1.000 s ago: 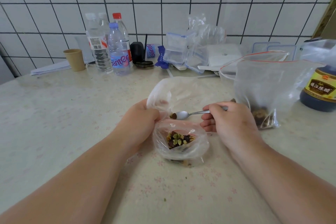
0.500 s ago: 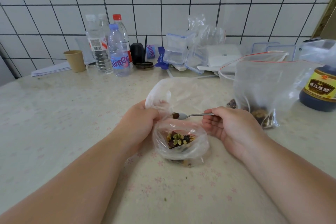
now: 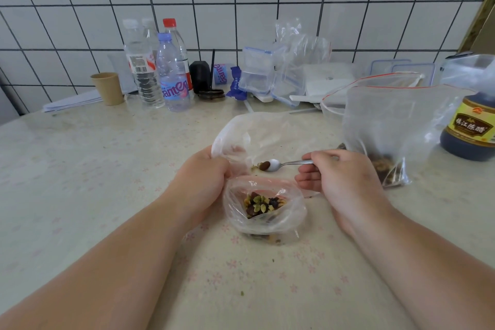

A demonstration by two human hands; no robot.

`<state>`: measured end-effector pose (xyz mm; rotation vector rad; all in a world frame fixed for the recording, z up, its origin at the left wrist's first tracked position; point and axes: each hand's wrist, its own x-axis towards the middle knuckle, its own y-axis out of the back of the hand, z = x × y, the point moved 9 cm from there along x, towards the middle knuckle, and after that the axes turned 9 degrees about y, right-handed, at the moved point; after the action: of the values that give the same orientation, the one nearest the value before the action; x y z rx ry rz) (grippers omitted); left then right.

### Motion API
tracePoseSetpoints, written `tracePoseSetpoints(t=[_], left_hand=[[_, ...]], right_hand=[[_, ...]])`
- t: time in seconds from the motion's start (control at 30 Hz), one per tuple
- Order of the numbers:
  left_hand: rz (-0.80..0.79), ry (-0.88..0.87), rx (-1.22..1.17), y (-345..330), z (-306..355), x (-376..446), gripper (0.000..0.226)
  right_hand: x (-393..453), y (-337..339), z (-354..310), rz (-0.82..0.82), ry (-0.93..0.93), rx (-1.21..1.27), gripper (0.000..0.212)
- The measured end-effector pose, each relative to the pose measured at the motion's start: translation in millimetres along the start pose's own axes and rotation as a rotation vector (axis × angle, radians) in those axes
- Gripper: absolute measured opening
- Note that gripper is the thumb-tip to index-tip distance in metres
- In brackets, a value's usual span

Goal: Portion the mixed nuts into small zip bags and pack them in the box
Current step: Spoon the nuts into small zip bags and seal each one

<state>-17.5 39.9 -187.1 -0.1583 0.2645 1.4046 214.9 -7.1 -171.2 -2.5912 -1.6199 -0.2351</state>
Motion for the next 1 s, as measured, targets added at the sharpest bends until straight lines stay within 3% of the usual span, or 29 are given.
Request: tracePoseSetpoints(t=[0.5, 0.67, 1.0], left_hand=[[0.017, 0.046, -0.019, -2, 1, -4, 0.052], [0.024, 0.046, -0.038, 0, -2, -1, 0.044], [-0.028, 0.051, -0.107, -5, 1, -3, 0.04]], right_hand=[[-7, -12, -9, -0.088, 0.056, -0.089, 0.023], [0, 2, -5, 0.023, 0.03, 0.015, 0.021], [-6, -2, -18, -0.04, 0.09, -0.157, 0.026]])
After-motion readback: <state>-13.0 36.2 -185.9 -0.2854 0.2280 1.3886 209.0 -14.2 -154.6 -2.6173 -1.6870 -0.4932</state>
